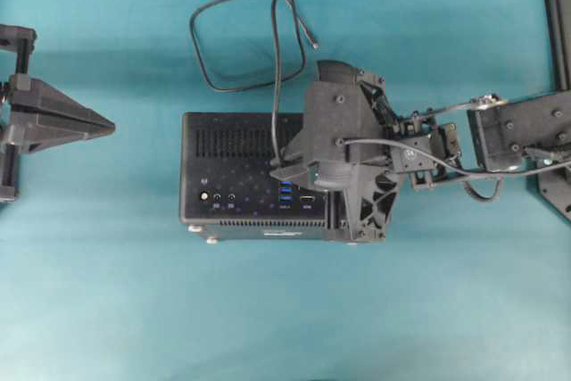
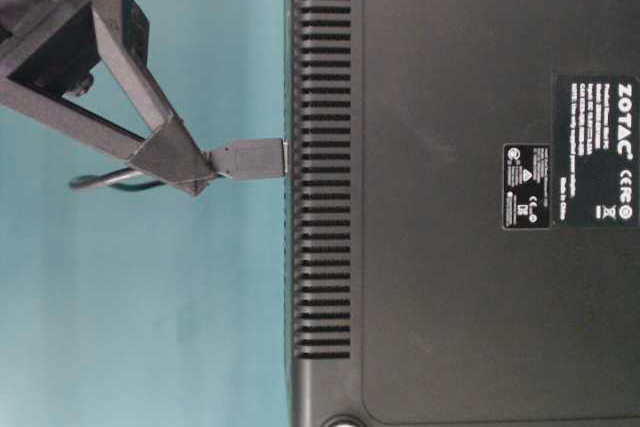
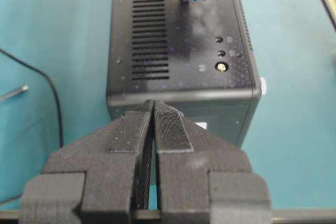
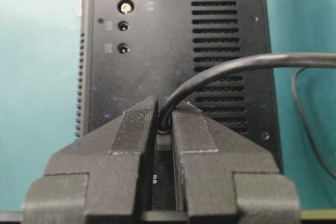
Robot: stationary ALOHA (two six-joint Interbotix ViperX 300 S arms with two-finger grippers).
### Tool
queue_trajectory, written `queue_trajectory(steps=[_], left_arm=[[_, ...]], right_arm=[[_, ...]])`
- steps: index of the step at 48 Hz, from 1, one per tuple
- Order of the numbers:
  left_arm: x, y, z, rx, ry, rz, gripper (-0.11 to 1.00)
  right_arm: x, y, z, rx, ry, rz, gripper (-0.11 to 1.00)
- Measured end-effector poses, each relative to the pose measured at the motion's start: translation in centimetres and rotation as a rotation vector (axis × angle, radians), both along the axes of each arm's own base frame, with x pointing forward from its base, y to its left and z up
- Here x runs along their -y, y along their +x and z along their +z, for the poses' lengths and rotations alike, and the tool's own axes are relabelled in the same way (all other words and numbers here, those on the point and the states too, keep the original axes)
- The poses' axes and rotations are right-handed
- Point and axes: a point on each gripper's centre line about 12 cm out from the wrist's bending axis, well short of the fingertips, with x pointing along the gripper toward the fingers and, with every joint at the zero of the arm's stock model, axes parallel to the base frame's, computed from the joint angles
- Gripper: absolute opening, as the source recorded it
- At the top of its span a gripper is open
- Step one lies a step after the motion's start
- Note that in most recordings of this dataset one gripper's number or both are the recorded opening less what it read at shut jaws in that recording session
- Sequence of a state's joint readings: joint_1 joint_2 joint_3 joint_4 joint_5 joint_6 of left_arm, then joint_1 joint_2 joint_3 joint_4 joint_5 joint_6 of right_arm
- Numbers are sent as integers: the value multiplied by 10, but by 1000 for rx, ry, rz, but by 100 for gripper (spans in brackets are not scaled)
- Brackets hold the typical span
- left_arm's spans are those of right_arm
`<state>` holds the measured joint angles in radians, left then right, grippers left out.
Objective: Insert the USB into the PC box with both arms.
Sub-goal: 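Press the USB plug further into the port with the right gripper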
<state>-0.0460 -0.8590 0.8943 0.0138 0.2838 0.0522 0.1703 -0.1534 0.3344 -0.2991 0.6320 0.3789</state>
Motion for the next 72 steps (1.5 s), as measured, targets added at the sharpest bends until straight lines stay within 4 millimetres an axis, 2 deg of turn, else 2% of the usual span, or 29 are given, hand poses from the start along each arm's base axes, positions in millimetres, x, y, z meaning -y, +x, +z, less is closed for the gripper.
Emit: queue_trajectory(steps=[11,23,46,72], left_arm=[[0,0,-1,-3,-4,1,0],[0,0,-3,-6,-1,0,0],[0,0,-3,-6,-1,0,0],[0,0,-3,-8,-1,0,0]], right_arm=[[1,0,-1,2,-5,-4,6],[-9,-2,-1,-2,25,11,6],[-1,-1,-1,1,10,-4,6],[-7,-2,-2,-2,28,7,6]])
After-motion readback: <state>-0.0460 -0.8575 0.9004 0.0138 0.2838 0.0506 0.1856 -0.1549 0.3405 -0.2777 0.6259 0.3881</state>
